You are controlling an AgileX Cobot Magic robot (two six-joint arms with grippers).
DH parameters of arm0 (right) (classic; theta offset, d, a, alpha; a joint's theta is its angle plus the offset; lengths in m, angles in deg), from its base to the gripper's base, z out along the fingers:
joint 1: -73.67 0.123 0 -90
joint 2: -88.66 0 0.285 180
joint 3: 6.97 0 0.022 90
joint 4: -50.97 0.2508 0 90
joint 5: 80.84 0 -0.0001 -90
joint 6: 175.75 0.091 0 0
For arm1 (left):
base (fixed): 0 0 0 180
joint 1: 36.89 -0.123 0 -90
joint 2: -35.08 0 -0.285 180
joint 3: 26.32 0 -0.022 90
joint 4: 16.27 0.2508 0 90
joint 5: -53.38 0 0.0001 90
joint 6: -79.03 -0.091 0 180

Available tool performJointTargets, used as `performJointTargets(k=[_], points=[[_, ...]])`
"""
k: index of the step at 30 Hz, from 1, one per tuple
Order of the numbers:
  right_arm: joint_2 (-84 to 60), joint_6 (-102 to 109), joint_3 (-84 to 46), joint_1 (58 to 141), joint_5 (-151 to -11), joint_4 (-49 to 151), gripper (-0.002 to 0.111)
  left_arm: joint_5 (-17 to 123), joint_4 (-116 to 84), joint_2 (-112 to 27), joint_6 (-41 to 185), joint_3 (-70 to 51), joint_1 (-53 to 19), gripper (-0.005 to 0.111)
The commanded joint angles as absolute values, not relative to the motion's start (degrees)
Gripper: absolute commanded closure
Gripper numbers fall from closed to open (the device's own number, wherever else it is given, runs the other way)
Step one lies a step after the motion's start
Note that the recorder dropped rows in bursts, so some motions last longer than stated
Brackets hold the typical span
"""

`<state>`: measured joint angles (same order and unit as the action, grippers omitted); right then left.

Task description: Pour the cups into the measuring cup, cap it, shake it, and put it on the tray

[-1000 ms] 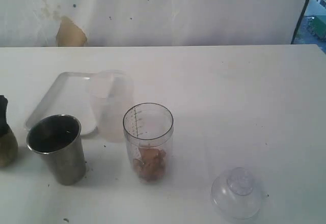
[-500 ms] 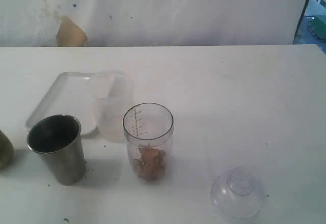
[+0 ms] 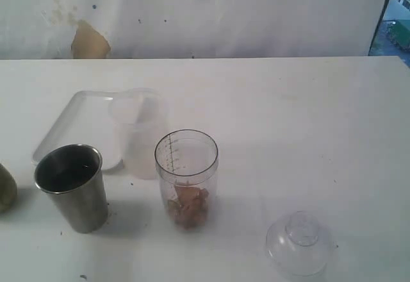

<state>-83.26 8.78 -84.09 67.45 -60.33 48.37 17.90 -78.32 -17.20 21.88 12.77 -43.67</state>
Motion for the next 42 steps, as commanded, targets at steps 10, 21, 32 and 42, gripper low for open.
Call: performJointTargets(k=[10,21,32,42], points=[[-83.55,9.01,-84.19,67.22,-60.72,48.21,0.107,14.78,-112.80,-17.16,-23.67,40.79,-43.55,0.002],[-83.55,9.01,-84.19,67.22,-60.72,48.21,0.107,11.24,-116.22,-17.16,-41.49,48.84,-43.55,0.002],[-83.55,9.01,-84.19,67.22,-60.72,48.21,0.107,14.31,-116.22,-17.16,-42.27,50.90,-43.55,0.002],[-83.55,9.01,-84.19,67.22,-60.72,48.21,0.107,14.50,-116.22,-22.85,-42.27,46.92,-43.55,0.002]])
